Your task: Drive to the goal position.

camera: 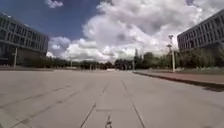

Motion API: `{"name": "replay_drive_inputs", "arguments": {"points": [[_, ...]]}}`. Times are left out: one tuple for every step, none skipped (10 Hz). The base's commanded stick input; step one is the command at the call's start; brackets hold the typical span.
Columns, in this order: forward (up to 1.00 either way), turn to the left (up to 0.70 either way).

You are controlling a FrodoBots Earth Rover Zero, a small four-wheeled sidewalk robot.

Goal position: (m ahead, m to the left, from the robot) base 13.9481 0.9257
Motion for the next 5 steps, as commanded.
{"name": "replay_drive_inputs", "arguments": {"points": [[1.00, 0.00], [1.00, -0.10], [1.00, -0.26], [1.00, -0.39], [1.00, -0.02]]}}
